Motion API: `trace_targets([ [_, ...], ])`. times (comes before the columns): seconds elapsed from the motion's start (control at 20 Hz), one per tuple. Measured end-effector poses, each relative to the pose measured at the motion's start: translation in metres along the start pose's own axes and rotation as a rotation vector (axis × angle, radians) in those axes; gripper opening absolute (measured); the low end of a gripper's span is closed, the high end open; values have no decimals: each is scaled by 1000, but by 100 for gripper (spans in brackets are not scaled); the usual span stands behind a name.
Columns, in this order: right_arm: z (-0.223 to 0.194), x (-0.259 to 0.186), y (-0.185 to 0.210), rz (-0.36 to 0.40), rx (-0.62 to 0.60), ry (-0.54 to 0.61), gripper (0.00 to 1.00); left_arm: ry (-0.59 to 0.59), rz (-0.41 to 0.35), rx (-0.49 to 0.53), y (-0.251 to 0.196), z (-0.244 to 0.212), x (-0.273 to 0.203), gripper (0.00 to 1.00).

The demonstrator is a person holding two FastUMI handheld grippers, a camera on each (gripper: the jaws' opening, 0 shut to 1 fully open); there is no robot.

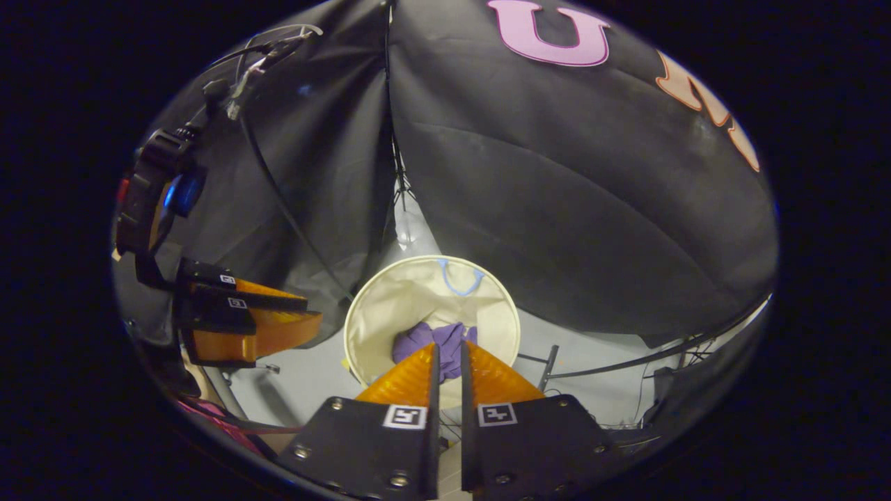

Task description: Grasp the clothes on the hanger with both hands and then place them into the laundry hamper below.

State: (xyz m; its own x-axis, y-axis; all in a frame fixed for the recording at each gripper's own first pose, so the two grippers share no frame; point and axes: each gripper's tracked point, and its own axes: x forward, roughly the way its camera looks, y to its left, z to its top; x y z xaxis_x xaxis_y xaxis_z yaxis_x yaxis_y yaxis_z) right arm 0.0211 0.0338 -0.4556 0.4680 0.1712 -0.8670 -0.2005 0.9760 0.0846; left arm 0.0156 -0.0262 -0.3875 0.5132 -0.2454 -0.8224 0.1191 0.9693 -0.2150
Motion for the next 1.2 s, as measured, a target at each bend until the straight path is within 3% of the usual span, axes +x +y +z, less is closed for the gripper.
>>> trace_targets([
  [0.05,1,-2,-4,-3,-4,-2,21,-7,2,3,0,1,-2,38],
  [0.1,0,-5,-2,-3,-7,-4,22,-15,3,5,-2,1,-6,52],
  [0.2,0,-15,4,-9,-8,-8,55,-36,13,12,-1,6,-8,77],
  [0.25,0,-19,4,-10,-8,-8,59,-47,24,18,0,9,-10,77],
  [0.3,1,-19,1,-13,-10,-10,61,-63,40,24,4,10,-8,90],
  [0.35,1,-20,-3,-25,-13,-6,81,-82,44,29,4,15,-11,98],
  [0.4,2,-22,-8,-39,-18,-15,100,-108,43,33,1,21,-14,98],
  [0.8,61,-74,-48,-159,73,-220,99,-322,43,105,-18,81,-61,98],
  [1.2,134,-178,-89,-296,155,-523,99,-567,-14,169,-61,156,-131,97],
])
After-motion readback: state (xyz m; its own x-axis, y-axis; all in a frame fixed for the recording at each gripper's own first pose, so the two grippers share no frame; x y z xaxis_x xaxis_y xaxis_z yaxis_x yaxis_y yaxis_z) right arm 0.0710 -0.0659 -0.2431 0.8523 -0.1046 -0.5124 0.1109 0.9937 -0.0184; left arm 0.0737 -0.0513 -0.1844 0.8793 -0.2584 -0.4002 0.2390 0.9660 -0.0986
